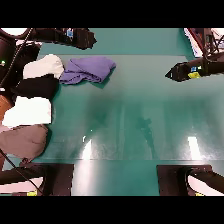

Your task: Fold the shirts.

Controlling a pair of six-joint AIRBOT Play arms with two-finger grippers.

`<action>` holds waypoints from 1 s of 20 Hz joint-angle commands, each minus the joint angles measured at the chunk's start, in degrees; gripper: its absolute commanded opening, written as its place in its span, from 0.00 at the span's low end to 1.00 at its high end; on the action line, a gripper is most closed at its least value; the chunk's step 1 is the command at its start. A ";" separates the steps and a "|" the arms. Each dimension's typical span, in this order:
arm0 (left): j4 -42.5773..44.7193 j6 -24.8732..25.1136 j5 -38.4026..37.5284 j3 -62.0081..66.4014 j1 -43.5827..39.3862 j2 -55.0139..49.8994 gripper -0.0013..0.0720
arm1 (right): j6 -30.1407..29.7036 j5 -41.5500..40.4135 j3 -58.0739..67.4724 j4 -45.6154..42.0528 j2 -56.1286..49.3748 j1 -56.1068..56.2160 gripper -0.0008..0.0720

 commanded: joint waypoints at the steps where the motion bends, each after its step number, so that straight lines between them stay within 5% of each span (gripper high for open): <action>1: -0.15 -0.02 0.07 -0.02 0.00 0.02 0.05 | 0.02 -6.93 -2.08 0.13 -0.02 0.04 0.03; 4: -0.92 1.11 2.97 -0.04 0.02 -0.20 0.09 | 0.02 -8.00 -2.34 0.42 0.00 0.04 0.03; 5: 2.05 0.35 4.13 -0.04 0.02 -0.70 0.54 | 0.04 -8.02 -2.27 0.48 0.02 0.04 0.03; 6: 7.78 -4.57 4.35 -0.07 0.13 -2.05 0.85 | 0.04 -7.80 -2.27 0.48 0.11 0.04 0.03; 8: 15.02 -12.39 1.75 -0.11 1.64 -6.51 0.86 | 0.04 -7.04 -2.27 2.21 0.35 0.04 0.03; 10: 13.16 -14.51 -0.68 -0.11 4.46 -13.14 0.86 | 0.04 -6.80 -2.34 3.61 1.11 0.07 0.03; 14: -3.15 -14.38 -0.31 -0.11 9.16 -26.18 0.86 | 0.04 -6.86 -2.34 3.52 3.28 0.22 0.03; 20: -13.42 -13.92 9.79 -0.09 9.77 -33.24 0.86 | 0.04 -7.87 -2.32 3.52 4.74 0.22 0.03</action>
